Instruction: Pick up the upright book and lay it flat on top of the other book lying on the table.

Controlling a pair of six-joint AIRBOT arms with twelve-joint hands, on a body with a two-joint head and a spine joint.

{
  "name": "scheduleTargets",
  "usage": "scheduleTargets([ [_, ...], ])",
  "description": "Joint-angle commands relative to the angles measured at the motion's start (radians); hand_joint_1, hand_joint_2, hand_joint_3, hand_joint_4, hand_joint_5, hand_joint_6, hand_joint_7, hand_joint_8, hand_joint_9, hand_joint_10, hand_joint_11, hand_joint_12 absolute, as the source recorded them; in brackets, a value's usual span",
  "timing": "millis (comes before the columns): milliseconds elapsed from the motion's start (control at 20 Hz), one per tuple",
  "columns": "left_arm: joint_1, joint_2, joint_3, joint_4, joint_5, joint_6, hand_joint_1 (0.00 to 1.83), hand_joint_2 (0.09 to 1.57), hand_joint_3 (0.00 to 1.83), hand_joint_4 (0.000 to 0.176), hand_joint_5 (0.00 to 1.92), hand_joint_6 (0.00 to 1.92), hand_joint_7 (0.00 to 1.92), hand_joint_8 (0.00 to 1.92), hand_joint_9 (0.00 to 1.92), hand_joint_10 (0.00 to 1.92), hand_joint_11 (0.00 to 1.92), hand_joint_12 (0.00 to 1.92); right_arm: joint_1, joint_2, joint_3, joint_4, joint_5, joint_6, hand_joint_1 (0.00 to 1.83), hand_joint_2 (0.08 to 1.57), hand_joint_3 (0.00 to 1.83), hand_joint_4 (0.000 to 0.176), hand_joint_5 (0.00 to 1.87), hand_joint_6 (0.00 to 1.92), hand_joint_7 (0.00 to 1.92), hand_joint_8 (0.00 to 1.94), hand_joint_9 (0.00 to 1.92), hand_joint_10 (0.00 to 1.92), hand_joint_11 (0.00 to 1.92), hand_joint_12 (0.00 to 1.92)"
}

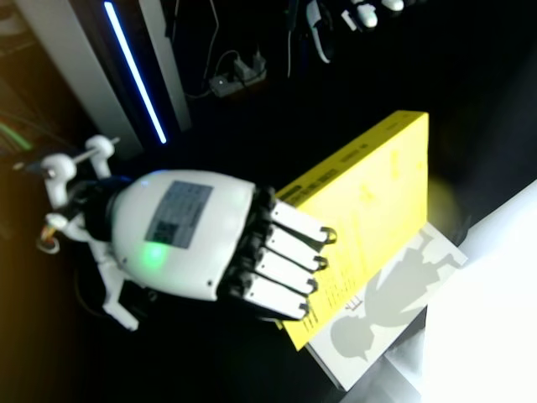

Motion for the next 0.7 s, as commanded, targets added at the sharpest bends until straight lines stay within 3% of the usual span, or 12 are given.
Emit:
scheduleTargets([
  [0,-0.004,0.004,0.000,0.013,-0.128,0.000,0.71,1.16,0.01,0.072,0.18,0.00,0.08,0.01,0.00,0.00,0.00,0.00,-0.002,0.001,0.008,0.008,0.016,-0.002,1.35,1.24,0.00,0.000,0.52,1.38,0.83,1.28,0.78,1.55,0.73,1.76],
  [50,-0.004,0.004,0.000,0.012,-0.128,0.000,0.71,1.16,0.01,0.064,0.18,0.00,0.08,0.01,0.00,0.00,0.00,0.00,-0.004,-0.003,0.012,0.008,0.009,-0.002,1.35,1.24,0.00,0.000,0.51,1.39,0.84,1.26,0.77,1.55,0.72,1.75],
  [100,-0.004,0.004,0.000,0.012,-0.128,0.000,0.72,1.16,0.01,0.075,0.18,0.00,0.09,0.01,0.00,0.00,0.00,0.00,-0.011,-0.006,0.013,0.007,0.004,-0.002,1.34,1.24,0.00,0.000,0.51,1.40,0.84,1.25,0.76,1.59,0.73,1.76],
  [200,-0.004,0.004,0.000,0.012,-0.128,0.000,0.65,1.17,0.01,0.074,0.18,0.00,0.09,0.01,0.00,0.00,0.00,0.00,-0.028,-0.017,0.021,0.008,0.000,-0.002,1.33,1.27,0.00,0.000,0.51,1.35,0.77,1.41,0.69,1.69,0.74,1.86],
  [250,-0.003,0.004,0.000,0.011,-0.128,0.000,0.64,1.18,0.01,0.072,0.17,0.00,0.09,0.01,0.00,0.00,0.00,0.00,-0.035,-0.027,0.033,0.017,-0.010,-0.002,1.22,1.29,0.00,0.000,0.55,1.35,0.79,1.57,0.85,1.74,0.79,1.91],
  [300,-0.003,0.004,0.000,0.011,-0.128,0.000,0.63,1.19,0.01,0.063,0.17,0.00,0.09,0.01,0.00,0.00,0.00,0.00,-0.038,-0.033,0.044,0.026,-0.020,-0.002,1.30,1.30,0.00,0.000,0.52,1.35,0.71,1.62,0.68,1.72,0.77,1.92],
  [350,-0.003,0.004,0.000,0.011,-0.128,0.000,0.63,1.19,0.01,0.055,0.17,0.00,0.08,0.00,0.00,0.00,0.00,0.00,-0.040,-0.036,0.051,0.031,-0.029,-0.002,1.19,1.32,0.01,0.000,0.53,1.41,0.73,1.71,0.84,1.82,0.83,1.92],
  [400,-0.003,0.004,0.000,0.011,-0.128,0.000,0.63,1.19,0.01,0.059,0.17,0.00,0.09,0.00,0.00,0.00,0.00,0.00,-0.043,-0.039,0.057,0.041,-0.033,-0.002,1.17,1.33,0.01,0.000,0.50,1.48,0.75,1.69,0.89,1.78,0.82,1.92],
  [450,-0.003,0.004,-0.001,0.011,-0.128,0.000,0.65,1.19,0.01,0.054,0.17,0.00,0.09,0.00,0.00,0.00,0.00,0.00,-0.044,-0.044,0.064,0.044,-0.040,-0.002,1.14,1.34,0.03,0.000,0.48,1.55,0.70,1.79,0.98,1.89,0.91,1.92],
  [550,-0.003,0.003,-0.001,0.010,-0.128,0.000,0.61,1.19,0.01,0.072,0.16,0.00,0.09,0.00,0.00,0.00,0.00,0.00,-0.044,-0.058,0.086,0.054,-0.060,-0.002,1.18,1.29,0.02,0.000,0.57,1.40,0.78,1.65,0.98,1.81,0.85,1.92],
  [600,-0.003,0.003,0.000,0.010,-0.128,0.000,0.63,1.19,0.00,0.082,0.15,0.00,0.09,0.00,0.00,0.00,0.00,0.00,-0.044,-0.063,0.093,0.061,-0.064,-0.002,1.18,1.30,0.03,0.000,0.55,1.45,0.76,1.68,0.93,1.87,0.82,1.92],
  [650,-0.003,0.003,0.000,0.010,-0.128,0.000,0.65,1.18,0.00,0.078,0.16,0.00,0.08,0.00,0.00,0.00,0.00,0.00,-0.044,-0.066,0.098,0.062,-0.069,-0.002,1.18,1.29,0.04,0.000,0.55,1.44,0.78,1.66,0.91,1.84,0.80,1.92],
])
